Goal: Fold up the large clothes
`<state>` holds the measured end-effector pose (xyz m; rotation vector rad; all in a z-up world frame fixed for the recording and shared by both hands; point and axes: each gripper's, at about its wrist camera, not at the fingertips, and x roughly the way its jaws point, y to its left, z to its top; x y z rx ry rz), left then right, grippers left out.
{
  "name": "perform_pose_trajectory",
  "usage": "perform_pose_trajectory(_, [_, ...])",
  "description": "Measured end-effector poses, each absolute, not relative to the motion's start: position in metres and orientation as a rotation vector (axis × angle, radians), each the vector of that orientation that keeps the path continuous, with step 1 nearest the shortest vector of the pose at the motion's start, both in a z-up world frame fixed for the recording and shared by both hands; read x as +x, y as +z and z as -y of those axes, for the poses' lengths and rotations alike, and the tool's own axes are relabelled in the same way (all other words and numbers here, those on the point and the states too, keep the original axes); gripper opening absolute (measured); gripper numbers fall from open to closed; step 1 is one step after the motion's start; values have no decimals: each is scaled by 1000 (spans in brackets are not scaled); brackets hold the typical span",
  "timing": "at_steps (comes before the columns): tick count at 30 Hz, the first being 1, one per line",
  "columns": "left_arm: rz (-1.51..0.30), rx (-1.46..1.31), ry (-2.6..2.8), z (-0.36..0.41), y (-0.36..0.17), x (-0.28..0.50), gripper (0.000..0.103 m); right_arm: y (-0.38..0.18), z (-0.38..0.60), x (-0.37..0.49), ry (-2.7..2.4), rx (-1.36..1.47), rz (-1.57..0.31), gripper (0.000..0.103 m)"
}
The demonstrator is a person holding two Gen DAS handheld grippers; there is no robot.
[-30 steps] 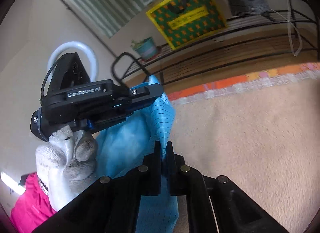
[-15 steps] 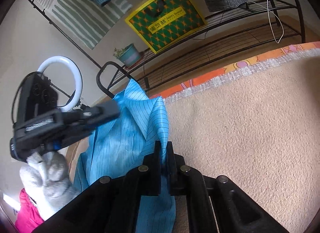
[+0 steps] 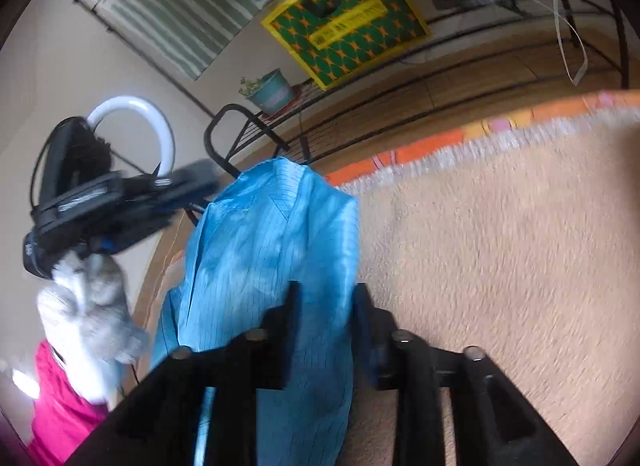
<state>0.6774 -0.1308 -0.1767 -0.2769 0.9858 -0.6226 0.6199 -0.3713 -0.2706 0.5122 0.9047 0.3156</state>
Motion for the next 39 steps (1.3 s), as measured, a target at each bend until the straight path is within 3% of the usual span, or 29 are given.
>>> perform_pose_trajectory(1, [-957,-257,-595,108,-167,676,50,-268,371,625,322,479,-906,44])
perform_pose_trajectory(3, [-943,-217,-522,73,-161,677,61,-266,372,638,339,456,-923,54])
perform_pose_trajectory(10, [-1085,-339,-429,4,-219,702,62,-273,362,687,332,430,-973,53])
perform_pose_trajectory(17, [-1142,-387,-398,34,-268,728,61,-277,342,710,339,402,-976,53])
perform_pose_trajectory(18, [-1132,-374,-383,39,-271,729,61,-277,339,710,340,394,-971,50])
perform_pose_trajectory(19, [-1097,-354,-371,45,-270,728,61,-279,336,712,347,385,-975,39])
perform_pose_trajectory(20, [-1079,-336,-357,49,-270,728,58,-279,333,712,347,371,-978,35])
perform_pose_trajectory(21, [-1072,-328,-350,51,-271,727,36,-279,331,712,349,360,-974,32])
perform_pose_trajectory(22, [-1069,-314,-331,53,-273,727,14,-279,330,712,359,357,-976,19])
perform_pose_trajectory(23, [-1069,-319,-324,53,-275,727,10,-278,328,711,368,351,-972,12])
perform_pose_trajectory(24, [-1061,-328,-321,53,-276,726,8,-278,327,710,368,345,-967,4])
perform_pose_trajectory(27, [-1013,-343,-329,51,-267,718,5,-270,326,704,363,335,-931,0])
perform_pose_trajectory(39, [-855,-392,-448,35,-157,628,4,-185,317,647,450,330,-832,0])
